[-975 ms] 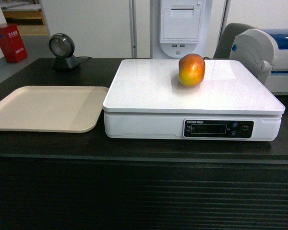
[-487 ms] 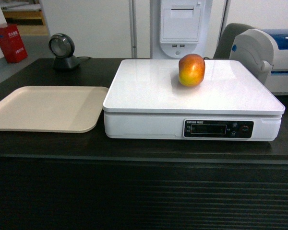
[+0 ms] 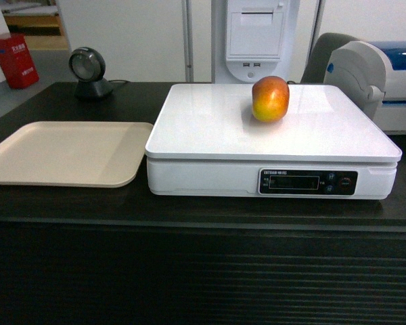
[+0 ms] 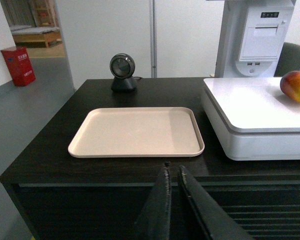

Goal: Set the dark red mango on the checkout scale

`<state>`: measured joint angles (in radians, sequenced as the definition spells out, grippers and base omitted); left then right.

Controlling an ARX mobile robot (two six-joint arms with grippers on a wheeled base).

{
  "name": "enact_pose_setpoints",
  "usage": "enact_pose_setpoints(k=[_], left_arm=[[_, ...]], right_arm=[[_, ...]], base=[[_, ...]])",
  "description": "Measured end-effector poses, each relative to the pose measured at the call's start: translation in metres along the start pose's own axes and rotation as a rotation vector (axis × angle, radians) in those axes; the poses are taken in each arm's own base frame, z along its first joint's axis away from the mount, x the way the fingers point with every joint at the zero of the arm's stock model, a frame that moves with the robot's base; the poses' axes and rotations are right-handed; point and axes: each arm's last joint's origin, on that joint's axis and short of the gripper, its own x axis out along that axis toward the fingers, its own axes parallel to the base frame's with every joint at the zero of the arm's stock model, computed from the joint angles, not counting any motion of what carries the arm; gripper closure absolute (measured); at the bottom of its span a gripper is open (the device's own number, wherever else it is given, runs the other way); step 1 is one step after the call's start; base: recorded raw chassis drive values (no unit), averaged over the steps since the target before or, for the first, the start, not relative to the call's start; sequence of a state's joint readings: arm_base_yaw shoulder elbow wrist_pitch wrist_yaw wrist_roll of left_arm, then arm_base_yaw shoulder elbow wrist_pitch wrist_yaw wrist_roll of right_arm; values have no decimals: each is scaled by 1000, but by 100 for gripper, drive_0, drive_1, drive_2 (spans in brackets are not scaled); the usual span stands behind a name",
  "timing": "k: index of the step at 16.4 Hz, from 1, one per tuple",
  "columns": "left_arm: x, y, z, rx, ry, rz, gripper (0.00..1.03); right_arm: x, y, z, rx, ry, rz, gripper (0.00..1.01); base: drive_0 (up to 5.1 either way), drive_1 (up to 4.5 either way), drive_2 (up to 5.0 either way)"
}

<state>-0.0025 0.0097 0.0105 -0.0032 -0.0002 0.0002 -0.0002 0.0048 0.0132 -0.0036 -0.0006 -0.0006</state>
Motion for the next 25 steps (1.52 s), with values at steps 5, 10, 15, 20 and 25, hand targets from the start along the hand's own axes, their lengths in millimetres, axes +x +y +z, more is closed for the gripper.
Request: enact_pose_setpoints(k=[5,10,15,20,25], left_arm=[[0,0,0,0,0,0,36],[0,0,0,0,0,0,6],[0,0,0,0,0,0,5],[0,0,0,0,0,0,5],[0,0,0,0,0,0,5]], right_arm=[[0,0,0,0,0,0,3],[0,0,0,0,0,0,3],[0,0,0,0,0,0,3],[0,0,0,0,0,0,3],[0,0,0,0,0,0,3]], base=[[0,0,0],[0,0,0],[0,0,0],[0,0,0],[0,0,0]])
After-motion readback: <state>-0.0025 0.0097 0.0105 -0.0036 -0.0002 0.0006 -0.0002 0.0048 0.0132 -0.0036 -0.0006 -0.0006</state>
